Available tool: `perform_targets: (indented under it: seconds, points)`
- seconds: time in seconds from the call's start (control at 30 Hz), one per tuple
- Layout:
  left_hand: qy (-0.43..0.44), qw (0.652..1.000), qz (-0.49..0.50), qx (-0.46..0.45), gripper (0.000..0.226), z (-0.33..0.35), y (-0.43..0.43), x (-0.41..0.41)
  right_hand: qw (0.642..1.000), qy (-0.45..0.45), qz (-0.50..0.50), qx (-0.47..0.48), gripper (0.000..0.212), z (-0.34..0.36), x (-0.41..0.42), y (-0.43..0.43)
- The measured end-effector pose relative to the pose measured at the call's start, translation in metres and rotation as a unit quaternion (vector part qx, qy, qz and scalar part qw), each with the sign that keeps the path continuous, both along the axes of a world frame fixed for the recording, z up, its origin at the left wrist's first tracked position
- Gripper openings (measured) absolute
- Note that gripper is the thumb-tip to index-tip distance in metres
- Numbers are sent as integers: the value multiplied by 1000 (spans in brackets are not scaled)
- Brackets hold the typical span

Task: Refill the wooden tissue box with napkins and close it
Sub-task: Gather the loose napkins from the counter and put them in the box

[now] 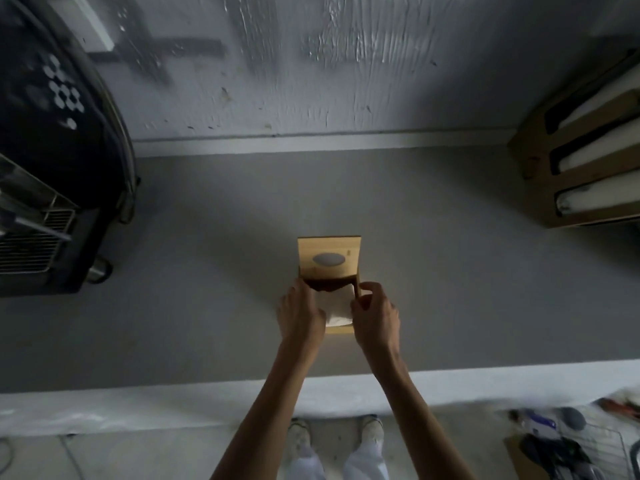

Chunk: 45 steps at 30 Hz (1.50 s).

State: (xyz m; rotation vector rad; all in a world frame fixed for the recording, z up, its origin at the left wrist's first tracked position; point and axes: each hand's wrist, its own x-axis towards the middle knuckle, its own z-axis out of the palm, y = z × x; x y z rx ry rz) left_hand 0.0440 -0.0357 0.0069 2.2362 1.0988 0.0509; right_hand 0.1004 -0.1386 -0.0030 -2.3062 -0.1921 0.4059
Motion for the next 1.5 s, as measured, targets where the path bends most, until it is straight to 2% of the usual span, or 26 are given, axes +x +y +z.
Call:
perform_targets:
  seconds: [0.13,0.27,0.4,0.6,0.67,0.73,0.83,0.93,1.1,1.23,1.37,1.5]
  points:
    - [1,1000,-7,28,37,1,8,0,1000,-18,2,-13,30,0,2,4]
    - [73,992,-78,71,59,-4,6,-3,996,-57,26,-59,23,1,-3,12]
    - [88,984,-99,115,52,-7,4,-3,988,-96,56,-106,26,-4,-9,14]
    - [143,978,-94,120,43,-7,5,-8,983,-95,78,-139,29,-6,-15,17]
    - [136,976,-96,142,46,-7,5,-14,982,-107,70,-139,28,-7,-14,13]
    - [98,976,-115,158,39,-8,8,-18,978,-126,84,-140,28,-7,-11,9]
    - [98,973,-162,132,27,-15,16,-16,968,-137,149,-147,26,-8,-6,5]
    - [157,966,-188,87,34,-23,23,-13,954,-128,196,-189,30,-10,0,6]
    - [192,962,-185,62,33,-25,27,-5,934,-50,189,-299,27,-11,12,11]
    - [158,971,-168,61,34,-24,32,7,946,-75,161,-270,24,-10,16,20]
    - [242,954,-174,39,33,-30,36,11,929,-11,192,-317,24,-15,16,22]
    - [232,954,-190,17,32,-30,38,5,941,-23,202,-269,25,-11,14,15]
